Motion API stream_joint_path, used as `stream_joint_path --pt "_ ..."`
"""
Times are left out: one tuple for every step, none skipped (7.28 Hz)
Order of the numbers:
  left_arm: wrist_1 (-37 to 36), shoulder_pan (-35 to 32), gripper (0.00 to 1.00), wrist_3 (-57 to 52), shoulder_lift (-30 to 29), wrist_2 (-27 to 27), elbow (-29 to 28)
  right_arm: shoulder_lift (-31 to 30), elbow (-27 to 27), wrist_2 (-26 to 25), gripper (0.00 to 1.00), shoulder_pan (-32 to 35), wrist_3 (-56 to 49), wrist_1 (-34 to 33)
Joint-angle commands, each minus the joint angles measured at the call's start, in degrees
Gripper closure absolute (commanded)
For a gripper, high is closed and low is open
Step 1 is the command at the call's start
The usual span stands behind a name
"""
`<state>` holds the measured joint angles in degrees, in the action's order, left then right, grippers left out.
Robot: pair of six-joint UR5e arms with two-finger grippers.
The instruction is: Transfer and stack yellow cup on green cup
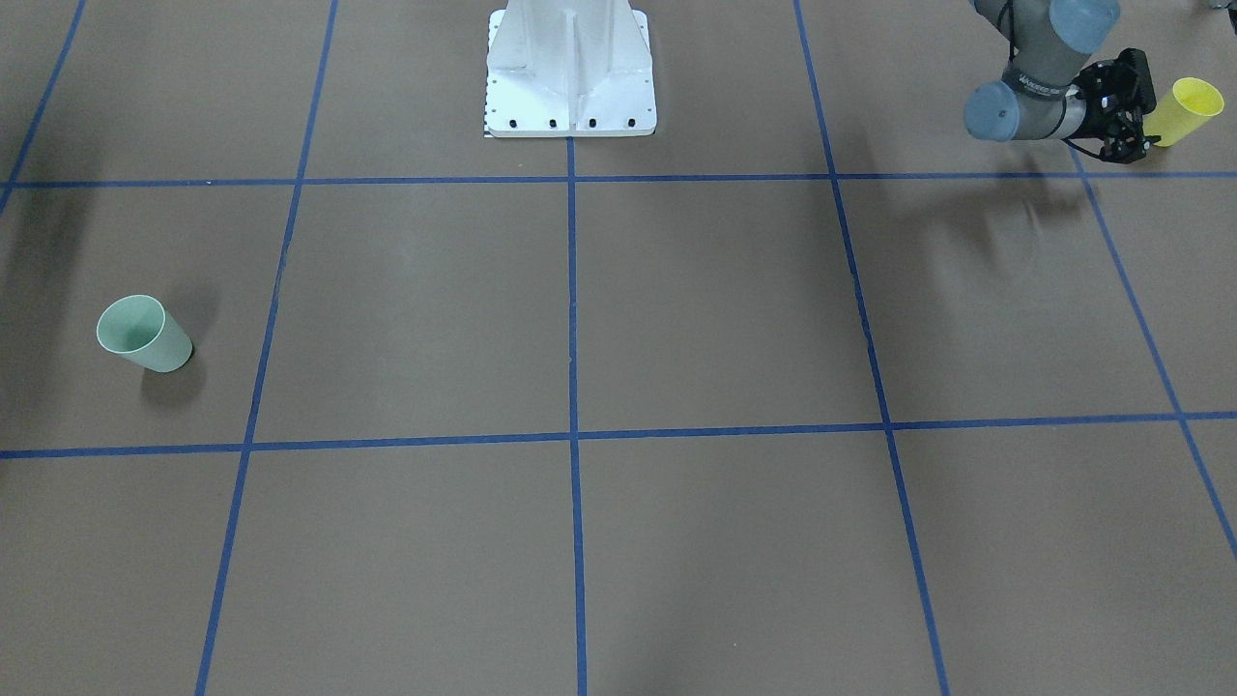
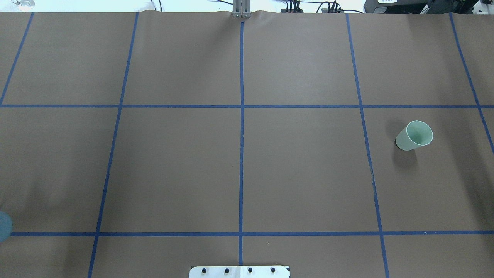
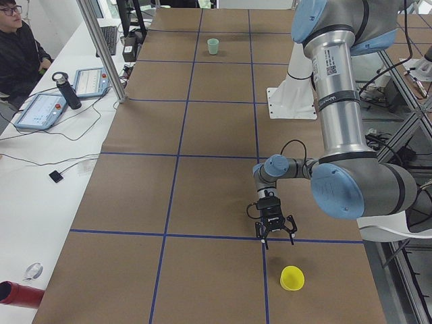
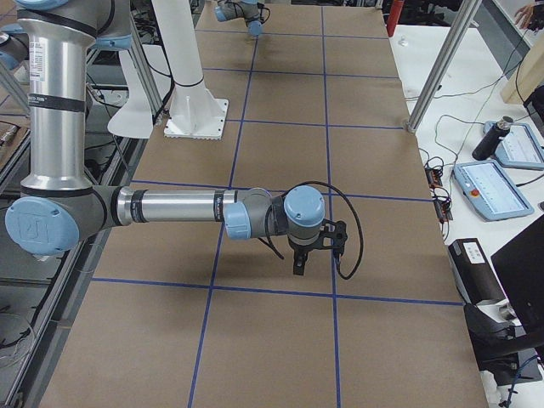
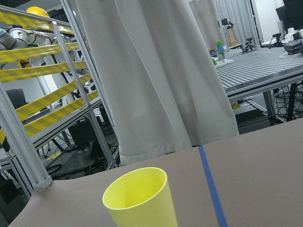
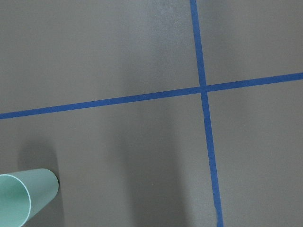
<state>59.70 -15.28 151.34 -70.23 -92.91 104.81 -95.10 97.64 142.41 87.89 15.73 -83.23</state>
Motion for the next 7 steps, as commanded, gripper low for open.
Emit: stream_joint_path --pt "0.2 0.8 0.0 1.7 -0.2 -1.3 -3.3 -0.2 0.6 0.0 0.01 -0.1 0.0 0.0" --pt "1.0 0.8 0.0 2.6 -0.3 -1.7 -5.0 -0.2 0.7 0.1 0.01 -0.2 0.0 0.0" --pt "2.3 0.8 0.0 3.2 -0.3 -1.8 -6.3 -0.3 0.8 0.1 0.01 -0.3 0.1 0.0" --pt "3.6 0.8 0.0 3.5 -0.3 -1.7 -7.5 -1.3 2.0 0.2 0.01 -0.4 0.1 0.0" --pt "4.7 0.8 0.0 3.5 -0.3 -1.7 -9.3 -2.2 3.2 0.2 0.01 -0.4 0.4 0.0" --pt "6.7 0.8 0.0 3.7 -0.3 -1.7 -11.7 -2.3 3.3 0.2 0.01 -0.6 0.4 -0.1" --pt "7.6 0.8 0.0 4.0 -0.3 -1.6 -12.8 -2.3 3.3 0.2 0.01 -0.8 0.5 0.0"
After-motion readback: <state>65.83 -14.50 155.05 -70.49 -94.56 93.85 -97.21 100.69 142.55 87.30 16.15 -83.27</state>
